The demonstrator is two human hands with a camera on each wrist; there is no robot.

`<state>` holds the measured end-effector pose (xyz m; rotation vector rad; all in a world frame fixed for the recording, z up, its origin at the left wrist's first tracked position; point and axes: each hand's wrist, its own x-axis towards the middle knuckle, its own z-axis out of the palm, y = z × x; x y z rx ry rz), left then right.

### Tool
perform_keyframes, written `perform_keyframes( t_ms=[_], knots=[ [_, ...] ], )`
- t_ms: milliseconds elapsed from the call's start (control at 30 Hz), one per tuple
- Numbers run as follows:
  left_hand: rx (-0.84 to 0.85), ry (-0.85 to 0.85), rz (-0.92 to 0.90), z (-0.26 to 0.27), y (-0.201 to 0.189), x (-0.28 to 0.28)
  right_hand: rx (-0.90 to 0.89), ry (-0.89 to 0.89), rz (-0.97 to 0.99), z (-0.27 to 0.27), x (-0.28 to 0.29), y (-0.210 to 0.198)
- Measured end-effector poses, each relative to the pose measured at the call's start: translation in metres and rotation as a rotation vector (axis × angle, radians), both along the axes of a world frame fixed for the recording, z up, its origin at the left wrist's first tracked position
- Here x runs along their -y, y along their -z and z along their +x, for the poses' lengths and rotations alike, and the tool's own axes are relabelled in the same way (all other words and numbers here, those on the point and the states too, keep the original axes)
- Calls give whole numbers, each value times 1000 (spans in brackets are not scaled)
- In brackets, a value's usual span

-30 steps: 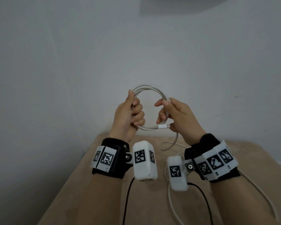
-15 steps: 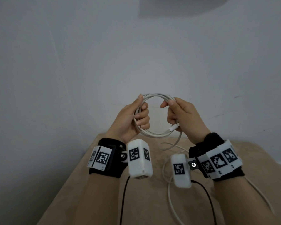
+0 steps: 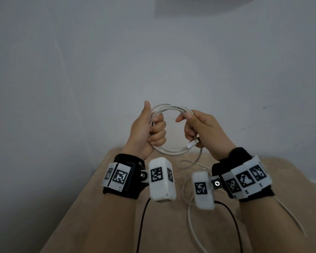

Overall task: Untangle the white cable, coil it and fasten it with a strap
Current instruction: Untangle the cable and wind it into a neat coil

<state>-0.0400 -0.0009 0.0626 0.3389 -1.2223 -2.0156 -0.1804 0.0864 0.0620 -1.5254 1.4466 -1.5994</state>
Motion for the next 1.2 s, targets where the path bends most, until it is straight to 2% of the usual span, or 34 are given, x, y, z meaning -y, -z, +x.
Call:
perform_keyframes(
  t_ms=[167,267,500,633,833,1067,1200],
  knots=[
    [-52,-132,-20,-14,-2,-12,30,73,-54,2,4,1],
    [-91,-157,-17,-21,-1,-16,13,132,-107,2,7,2],
    [-101,29,31,-10,-1,-5,-1,127,-135,4,7,2],
    [-3,135,18,0,-1,3,-108,98,-95,4,5,2],
    [224,126,-139,7,-2,3,-205,18,-3,-1,2,1],
    [270,134,-147,12,-2,6,-274,-11,90,-1,-1,0],
    [290,-9,-211,7,-4,-1,-179,-43,47,1,0,0]
  ],
)
